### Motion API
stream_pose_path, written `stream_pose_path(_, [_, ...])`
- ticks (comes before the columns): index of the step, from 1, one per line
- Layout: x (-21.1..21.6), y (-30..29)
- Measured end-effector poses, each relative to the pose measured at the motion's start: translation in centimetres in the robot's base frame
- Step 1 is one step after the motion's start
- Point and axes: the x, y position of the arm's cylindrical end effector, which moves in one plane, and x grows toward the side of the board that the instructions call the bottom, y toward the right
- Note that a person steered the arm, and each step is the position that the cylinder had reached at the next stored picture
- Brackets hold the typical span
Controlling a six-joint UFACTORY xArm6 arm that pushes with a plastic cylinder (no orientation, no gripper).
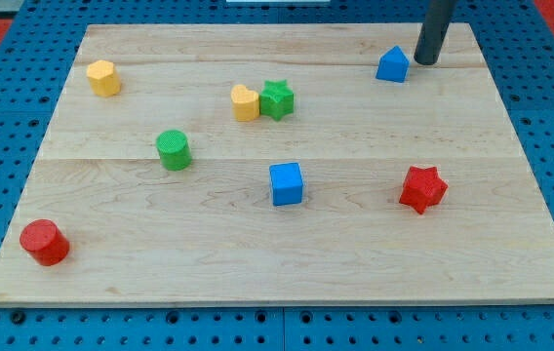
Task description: Move the blue triangle above the green star and yellow heart
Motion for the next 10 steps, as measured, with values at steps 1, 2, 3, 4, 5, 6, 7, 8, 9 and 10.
stream_pose_path(1, [0.6, -7.3])
stream_pose_path(2, [0.8, -8.9])
stream_pose_path(3, [1.5, -3.8])
stream_pose_path(4, [3.7, -7.0])
stream_pose_path(5, [3.5, -12.6])
stream_pose_path(6, [-0.1, -13.4])
stream_pose_path(7, [-0.8, -9.6])
stream_pose_path(8, [-2.2, -12.0])
stream_pose_path(9, [-2.3, -15.7])
stream_pose_path(10, [-1.6, -19.8])
